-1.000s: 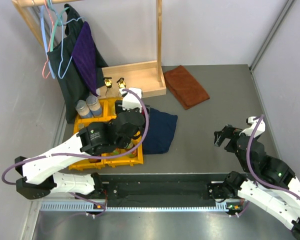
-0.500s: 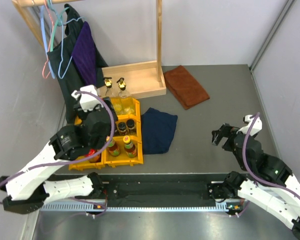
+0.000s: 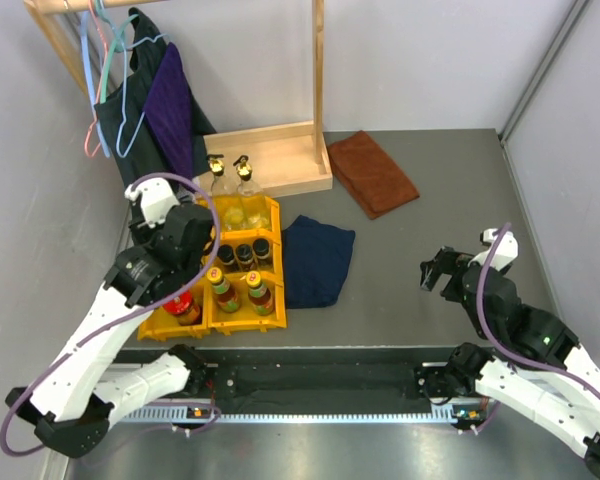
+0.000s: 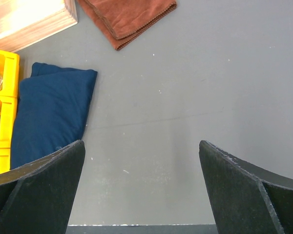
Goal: Organize the condiment bottles
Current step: Place the bottle in the storage box.
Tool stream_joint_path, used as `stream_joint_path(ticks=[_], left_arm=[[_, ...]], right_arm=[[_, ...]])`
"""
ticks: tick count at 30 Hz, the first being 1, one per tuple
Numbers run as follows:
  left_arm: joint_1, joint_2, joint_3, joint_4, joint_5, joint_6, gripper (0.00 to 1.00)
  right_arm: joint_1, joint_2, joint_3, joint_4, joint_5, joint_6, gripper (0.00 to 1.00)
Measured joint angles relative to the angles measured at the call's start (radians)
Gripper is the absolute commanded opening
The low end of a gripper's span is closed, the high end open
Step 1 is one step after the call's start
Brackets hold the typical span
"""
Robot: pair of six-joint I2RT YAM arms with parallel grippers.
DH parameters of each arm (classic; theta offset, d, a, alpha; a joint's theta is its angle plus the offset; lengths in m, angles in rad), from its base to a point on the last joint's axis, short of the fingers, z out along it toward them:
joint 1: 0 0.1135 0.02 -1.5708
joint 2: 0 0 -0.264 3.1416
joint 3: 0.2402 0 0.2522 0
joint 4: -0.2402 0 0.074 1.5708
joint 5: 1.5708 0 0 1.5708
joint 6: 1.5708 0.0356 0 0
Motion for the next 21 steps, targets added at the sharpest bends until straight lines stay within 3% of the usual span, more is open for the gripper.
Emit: stream_joint_path(ticks=[12, 21], left_arm=[[0.034, -0.234, -0.021, -0.182, -0.095, -0.222, 0.00], [0.035, -0.249, -0.154, -0.360, -0.172, -0.470, 0.00]], right_arm=[[0.000, 0.020, -0.006, 0.005, -0.002, -0.008, 0.99], [0.000, 0.037, -0.008, 0.016, -0.020, -0.011, 0.99]])
